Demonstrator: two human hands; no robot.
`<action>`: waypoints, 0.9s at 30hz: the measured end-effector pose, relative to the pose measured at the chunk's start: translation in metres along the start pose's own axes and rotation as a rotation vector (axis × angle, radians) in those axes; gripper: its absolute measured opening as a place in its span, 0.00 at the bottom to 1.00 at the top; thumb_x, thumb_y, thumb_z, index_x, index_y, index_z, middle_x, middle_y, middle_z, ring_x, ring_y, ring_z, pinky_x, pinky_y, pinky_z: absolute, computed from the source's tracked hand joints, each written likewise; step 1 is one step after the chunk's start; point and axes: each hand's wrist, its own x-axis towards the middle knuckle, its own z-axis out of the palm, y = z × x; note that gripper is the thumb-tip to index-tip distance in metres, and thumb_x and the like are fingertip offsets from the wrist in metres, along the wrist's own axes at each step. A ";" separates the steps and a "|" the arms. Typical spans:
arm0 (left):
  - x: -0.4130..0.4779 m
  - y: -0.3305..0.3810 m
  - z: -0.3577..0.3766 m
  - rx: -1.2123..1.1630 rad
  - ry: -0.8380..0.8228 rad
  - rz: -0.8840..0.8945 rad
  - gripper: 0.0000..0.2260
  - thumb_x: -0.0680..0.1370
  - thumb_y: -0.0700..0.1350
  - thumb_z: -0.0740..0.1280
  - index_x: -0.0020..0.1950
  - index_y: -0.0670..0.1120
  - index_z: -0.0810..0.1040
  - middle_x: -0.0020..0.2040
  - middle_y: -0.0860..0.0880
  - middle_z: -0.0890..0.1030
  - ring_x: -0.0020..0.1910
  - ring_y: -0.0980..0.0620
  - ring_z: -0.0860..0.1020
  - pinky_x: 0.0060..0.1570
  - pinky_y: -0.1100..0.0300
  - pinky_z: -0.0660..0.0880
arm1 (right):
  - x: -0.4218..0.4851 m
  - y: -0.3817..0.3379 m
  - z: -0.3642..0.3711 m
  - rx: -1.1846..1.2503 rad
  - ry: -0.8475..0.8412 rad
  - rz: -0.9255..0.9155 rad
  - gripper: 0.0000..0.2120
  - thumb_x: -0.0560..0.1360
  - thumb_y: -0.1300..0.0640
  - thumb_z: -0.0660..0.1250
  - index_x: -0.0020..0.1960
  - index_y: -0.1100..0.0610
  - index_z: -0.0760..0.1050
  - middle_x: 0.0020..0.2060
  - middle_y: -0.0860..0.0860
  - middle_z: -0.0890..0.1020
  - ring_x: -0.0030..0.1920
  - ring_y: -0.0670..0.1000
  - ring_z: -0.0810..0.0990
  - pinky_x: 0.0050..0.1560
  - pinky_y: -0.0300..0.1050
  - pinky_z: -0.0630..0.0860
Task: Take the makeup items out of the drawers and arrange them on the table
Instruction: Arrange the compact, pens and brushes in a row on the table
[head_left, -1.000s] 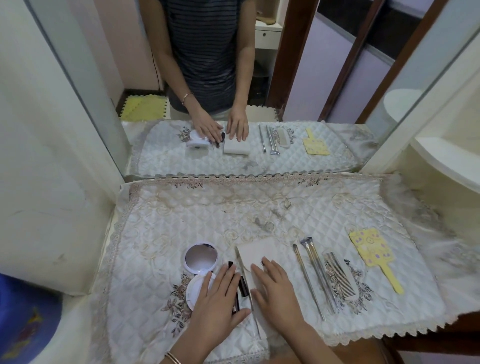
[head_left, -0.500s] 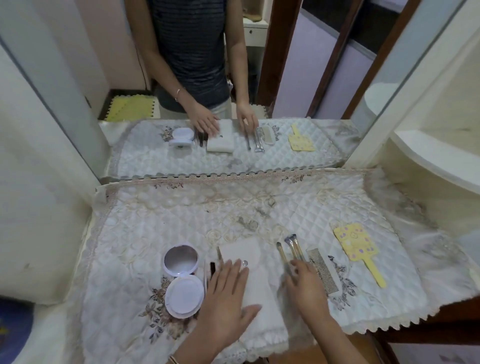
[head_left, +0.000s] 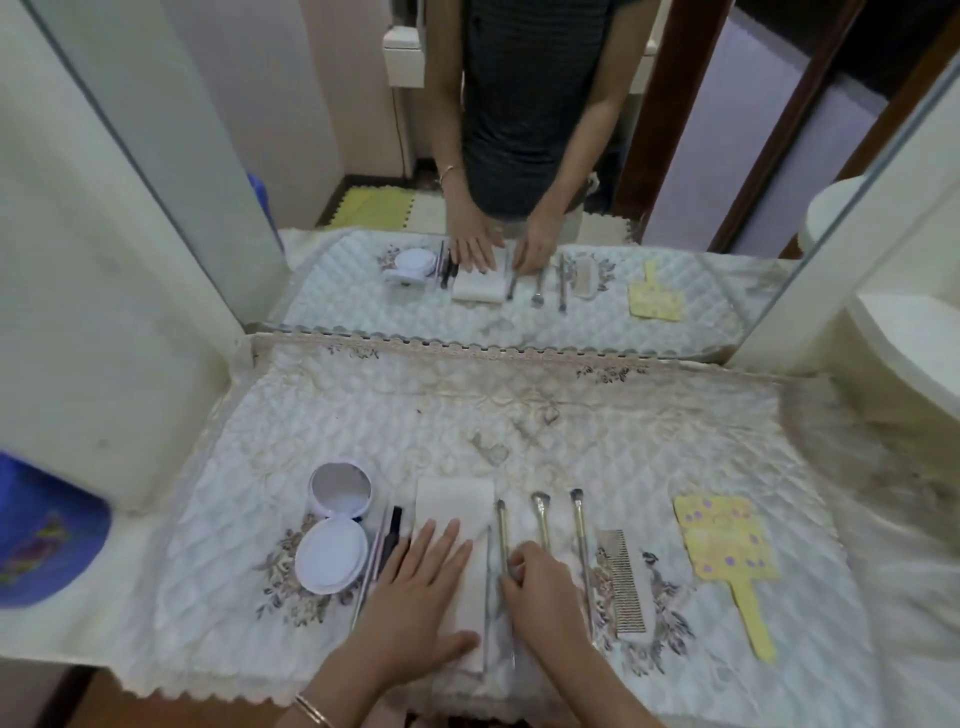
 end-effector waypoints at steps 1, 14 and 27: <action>0.000 0.001 -0.002 0.007 -0.002 -0.005 0.46 0.63 0.73 0.56 0.74 0.51 0.49 0.77 0.50 0.41 0.76 0.49 0.42 0.68 0.54 0.44 | 0.000 -0.001 0.001 0.027 -0.013 -0.008 0.05 0.74 0.58 0.62 0.41 0.53 0.66 0.36 0.50 0.74 0.42 0.54 0.76 0.39 0.44 0.67; 0.032 0.051 0.001 -0.032 0.140 0.059 0.28 0.67 0.61 0.56 0.57 0.45 0.80 0.59 0.47 0.81 0.75 0.50 0.37 0.70 0.52 0.45 | 0.001 0.022 -0.024 -0.015 0.082 0.132 0.09 0.73 0.58 0.62 0.52 0.56 0.73 0.44 0.57 0.83 0.48 0.57 0.80 0.46 0.46 0.74; 0.031 0.039 0.006 -0.047 0.192 0.093 0.26 0.78 0.59 0.45 0.64 0.49 0.74 0.65 0.50 0.77 0.75 0.52 0.38 0.69 0.51 0.47 | -0.005 0.026 -0.022 0.015 0.254 0.007 0.15 0.73 0.58 0.65 0.60 0.57 0.73 0.50 0.51 0.75 0.53 0.51 0.73 0.56 0.42 0.70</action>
